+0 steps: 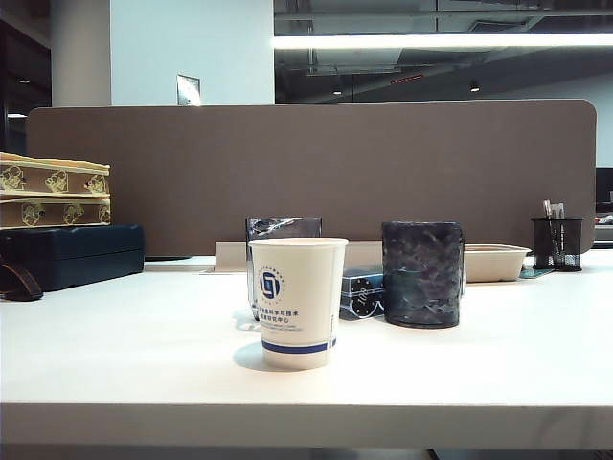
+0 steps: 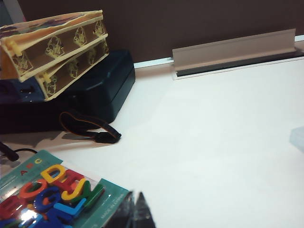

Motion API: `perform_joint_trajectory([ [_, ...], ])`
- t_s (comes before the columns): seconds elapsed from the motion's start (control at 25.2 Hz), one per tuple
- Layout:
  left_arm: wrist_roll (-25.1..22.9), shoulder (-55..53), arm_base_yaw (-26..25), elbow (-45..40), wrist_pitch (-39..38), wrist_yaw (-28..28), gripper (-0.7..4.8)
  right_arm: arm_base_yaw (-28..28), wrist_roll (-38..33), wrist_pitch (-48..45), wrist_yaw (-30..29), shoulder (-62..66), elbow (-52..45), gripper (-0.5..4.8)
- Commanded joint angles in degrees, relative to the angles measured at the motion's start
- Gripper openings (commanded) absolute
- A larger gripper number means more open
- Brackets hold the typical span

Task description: Pick up the letter "c" and put it in the paper cup.

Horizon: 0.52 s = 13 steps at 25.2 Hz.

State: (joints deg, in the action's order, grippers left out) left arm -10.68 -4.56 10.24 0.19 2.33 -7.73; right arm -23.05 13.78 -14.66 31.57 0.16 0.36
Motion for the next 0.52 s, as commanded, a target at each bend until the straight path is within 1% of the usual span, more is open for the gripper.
perform_joint_trajectory([
  [0.04, 0.20, -0.04, 0.00, 0.11, 0.22, -0.02, -0.06, 2.45, -0.26, -0.37, 0.02, -0.17, -0.31, -0.08],
  [0.2, 0.17, -0.04, 0.00, 0.11, 0.07, -0.02, -0.06, 5.66, -0.28, -0.46, -0.57, -0.17, -0.31, -0.08],
  [0.28, 0.20, -0.04, 0.00, 0.11, 0.07, 0.00, -0.06, 7.52, -0.31, -1.01, -2.49, -0.17, -0.31, -0.08],
  [0.52, 0.17, -0.04, 0.00, 0.11, 0.04, -0.02, -0.06, 12.11, -0.72, -2.97, -13.64, -0.17, -0.31, -0.08],
])
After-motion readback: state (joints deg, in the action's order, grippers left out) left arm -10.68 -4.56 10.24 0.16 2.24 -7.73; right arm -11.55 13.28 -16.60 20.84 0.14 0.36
